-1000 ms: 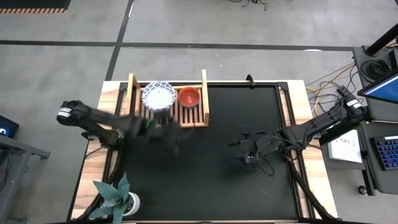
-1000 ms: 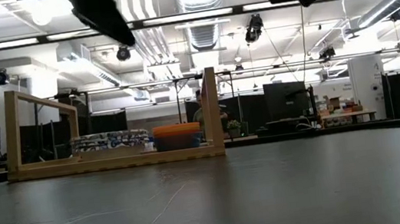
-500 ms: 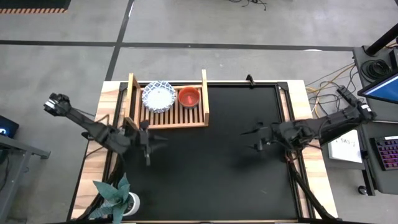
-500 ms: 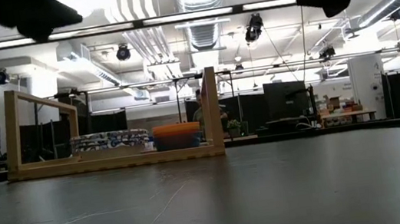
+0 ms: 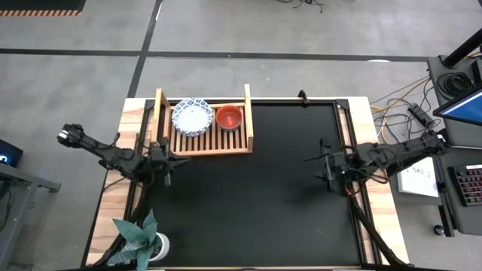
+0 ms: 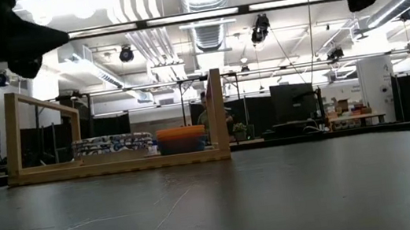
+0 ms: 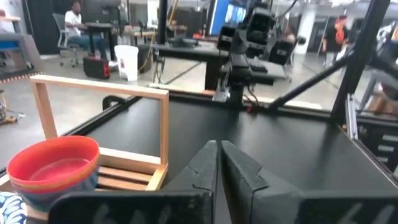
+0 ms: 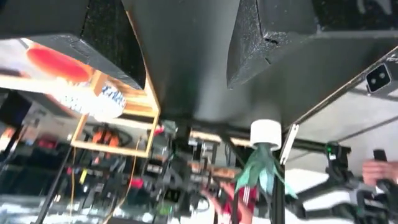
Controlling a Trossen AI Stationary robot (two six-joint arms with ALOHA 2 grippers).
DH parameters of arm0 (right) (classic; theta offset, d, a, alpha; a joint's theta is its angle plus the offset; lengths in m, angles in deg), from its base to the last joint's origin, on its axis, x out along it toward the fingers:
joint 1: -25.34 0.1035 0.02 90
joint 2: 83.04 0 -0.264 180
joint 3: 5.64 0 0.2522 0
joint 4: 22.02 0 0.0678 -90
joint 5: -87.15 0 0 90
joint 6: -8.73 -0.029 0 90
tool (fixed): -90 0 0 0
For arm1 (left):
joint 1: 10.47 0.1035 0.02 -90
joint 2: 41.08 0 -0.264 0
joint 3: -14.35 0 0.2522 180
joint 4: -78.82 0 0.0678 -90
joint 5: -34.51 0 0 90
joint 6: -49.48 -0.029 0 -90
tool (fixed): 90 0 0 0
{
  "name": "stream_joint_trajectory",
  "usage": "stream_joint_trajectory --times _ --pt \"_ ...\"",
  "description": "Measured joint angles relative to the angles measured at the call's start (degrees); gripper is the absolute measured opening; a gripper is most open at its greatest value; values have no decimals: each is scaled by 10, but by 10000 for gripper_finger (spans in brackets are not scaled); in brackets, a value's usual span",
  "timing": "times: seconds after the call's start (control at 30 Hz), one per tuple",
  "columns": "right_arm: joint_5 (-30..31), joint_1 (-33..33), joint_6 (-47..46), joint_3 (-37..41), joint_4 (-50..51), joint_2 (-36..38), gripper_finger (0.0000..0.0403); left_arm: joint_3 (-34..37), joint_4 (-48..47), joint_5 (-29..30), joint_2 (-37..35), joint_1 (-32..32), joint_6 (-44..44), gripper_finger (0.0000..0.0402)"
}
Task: Place and stack bowls onto a shelf
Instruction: Return to Home Position
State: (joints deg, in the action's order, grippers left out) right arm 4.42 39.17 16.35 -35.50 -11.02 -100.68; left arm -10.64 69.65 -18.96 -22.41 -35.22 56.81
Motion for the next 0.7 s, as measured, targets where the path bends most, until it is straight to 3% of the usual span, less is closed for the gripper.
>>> stream_joint_trajectory --times 0.33,0.5,0.6,0.7 --pt "0 0 16 31 42 171 215 104 101 11 -66 31 -34 0" --pt "-8 0 31 26 51 168 215 106 94 16 -72 39 -48 0" --pt "29 -4 46 37 44 168 215 106 95 21 -71 39 -69 0" --pt "56 -8 57 56 24 175 214 106 95 77 -72 39 -66 0"
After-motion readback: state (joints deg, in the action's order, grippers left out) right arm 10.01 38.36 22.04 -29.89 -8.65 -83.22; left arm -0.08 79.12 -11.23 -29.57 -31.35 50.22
